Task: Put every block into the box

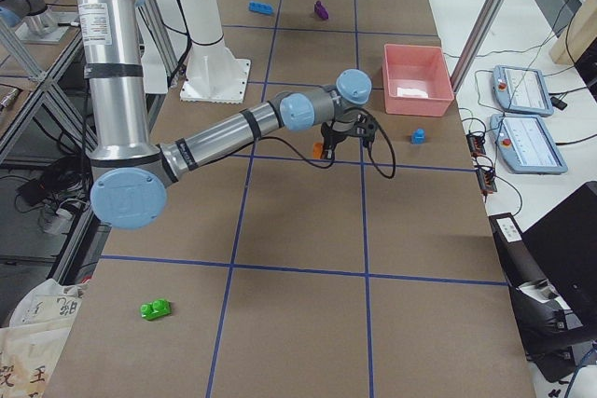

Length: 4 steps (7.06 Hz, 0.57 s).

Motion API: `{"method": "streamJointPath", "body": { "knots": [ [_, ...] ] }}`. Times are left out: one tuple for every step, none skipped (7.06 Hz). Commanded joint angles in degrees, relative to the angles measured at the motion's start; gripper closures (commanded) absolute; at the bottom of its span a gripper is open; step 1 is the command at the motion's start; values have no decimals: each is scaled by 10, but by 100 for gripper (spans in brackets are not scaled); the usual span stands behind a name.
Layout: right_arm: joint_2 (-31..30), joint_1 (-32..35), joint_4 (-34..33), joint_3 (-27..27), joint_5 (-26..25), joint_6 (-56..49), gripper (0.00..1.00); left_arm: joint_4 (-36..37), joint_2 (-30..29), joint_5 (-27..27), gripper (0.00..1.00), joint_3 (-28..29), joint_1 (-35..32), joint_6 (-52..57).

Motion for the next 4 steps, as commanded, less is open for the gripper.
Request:
{"method": "streamJointPath", "body": {
  "knots": [
    [148,6,-126,-17,6,53,100,3,1,25,1,10,18,70],
    [197,3,-126,-44,15,108,100,2,2,48,1,19,39,80],
    [247,-3,-124,-79,21,150,100,-1,1,63,1,28,61,81],
    [289,-25,-114,-116,20,205,100,-2,1,76,1,39,69,90]
  ]
}}
